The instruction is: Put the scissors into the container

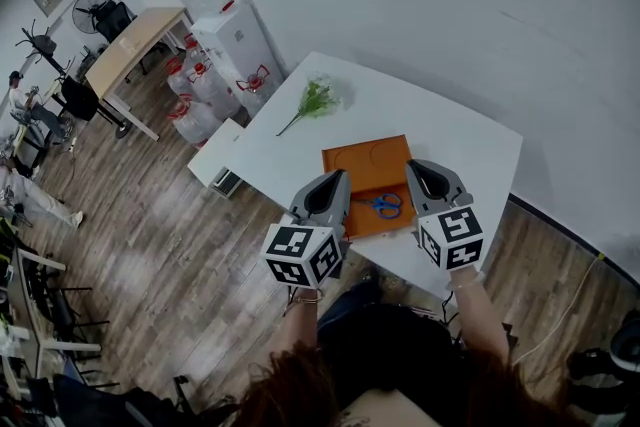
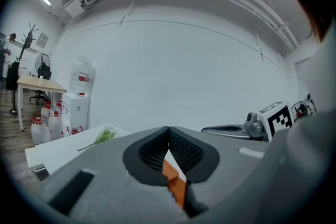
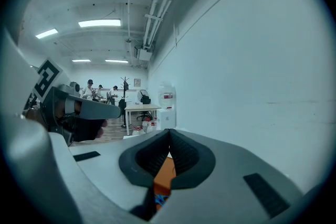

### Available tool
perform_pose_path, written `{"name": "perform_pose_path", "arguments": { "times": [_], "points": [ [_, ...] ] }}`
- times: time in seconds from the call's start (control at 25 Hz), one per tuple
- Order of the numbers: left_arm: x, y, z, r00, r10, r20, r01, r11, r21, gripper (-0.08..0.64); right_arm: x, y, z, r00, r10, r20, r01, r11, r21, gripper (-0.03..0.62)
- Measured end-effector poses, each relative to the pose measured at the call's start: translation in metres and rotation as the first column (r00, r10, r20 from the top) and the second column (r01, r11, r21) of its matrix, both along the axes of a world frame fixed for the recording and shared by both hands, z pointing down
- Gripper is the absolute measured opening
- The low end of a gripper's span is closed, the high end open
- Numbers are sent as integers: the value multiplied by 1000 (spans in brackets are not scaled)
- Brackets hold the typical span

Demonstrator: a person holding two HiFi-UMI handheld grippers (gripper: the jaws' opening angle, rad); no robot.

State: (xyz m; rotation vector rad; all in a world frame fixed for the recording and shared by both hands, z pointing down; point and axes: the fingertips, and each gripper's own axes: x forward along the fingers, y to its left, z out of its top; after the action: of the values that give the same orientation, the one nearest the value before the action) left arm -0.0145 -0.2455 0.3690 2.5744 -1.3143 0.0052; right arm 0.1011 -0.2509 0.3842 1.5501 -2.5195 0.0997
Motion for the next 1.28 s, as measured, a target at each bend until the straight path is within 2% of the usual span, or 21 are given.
{"name": "perform_pose_path", "arguments": {
  "times": [1.28],
  "points": [
    [8,15,-8,999,37,-24,-37,999,2,15,-6,14,-11,1000,-2,-6,2,1000,11,-3]
  ]
}}
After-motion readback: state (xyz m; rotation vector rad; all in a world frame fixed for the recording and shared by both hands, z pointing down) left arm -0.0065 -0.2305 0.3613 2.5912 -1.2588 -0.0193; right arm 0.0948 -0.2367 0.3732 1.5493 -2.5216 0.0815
